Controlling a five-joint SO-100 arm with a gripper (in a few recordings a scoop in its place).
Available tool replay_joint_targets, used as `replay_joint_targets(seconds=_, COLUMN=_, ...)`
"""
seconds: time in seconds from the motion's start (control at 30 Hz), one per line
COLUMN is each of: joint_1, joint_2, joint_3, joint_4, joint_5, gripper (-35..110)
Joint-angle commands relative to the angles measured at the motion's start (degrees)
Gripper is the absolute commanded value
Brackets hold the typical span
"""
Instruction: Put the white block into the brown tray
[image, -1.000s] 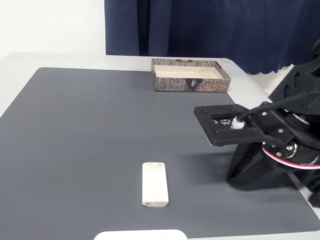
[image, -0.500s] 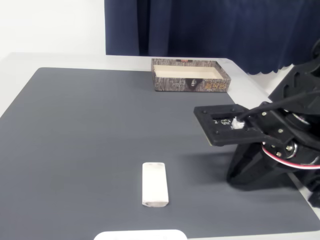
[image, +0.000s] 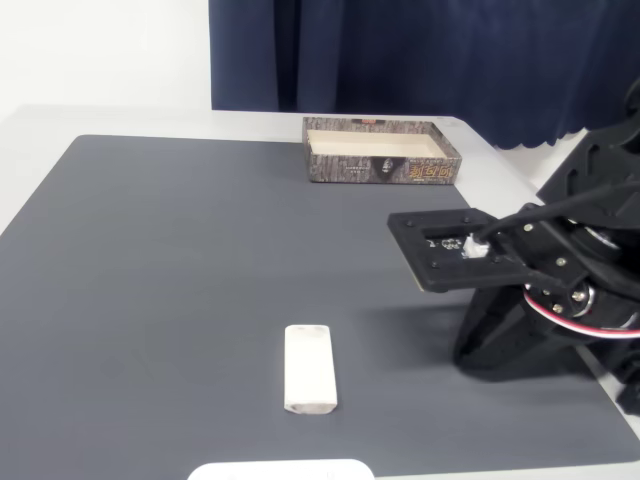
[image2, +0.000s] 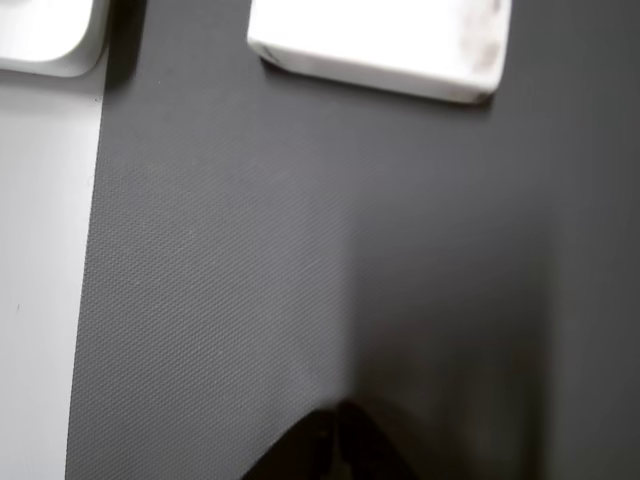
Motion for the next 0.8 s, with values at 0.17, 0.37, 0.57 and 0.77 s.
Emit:
replay_joint_targets(seconds=0.17, joint_1=-0.1, joint_2=-0.6, joint_3=-0.3, joint_4=0.7, joint_5=-0.3, gripper=0)
replay_joint_targets(seconds=0.37, joint_1=-0.1, joint_2=-1.8, joint_3=-0.3, joint_4=0.8, joint_5=-0.3, gripper=0)
replay_joint_targets(seconds=0.57, joint_1=-1.4, joint_2=-3.9, joint_3=-0.4, joint_4=1.0, joint_5=-0.5, gripper=0)
replay_joint_targets(seconds=0.77, joint_1=-0.6, joint_2=-11.1, joint_3=-8.0, joint_4=2.9, joint_5=0.6, gripper=0)
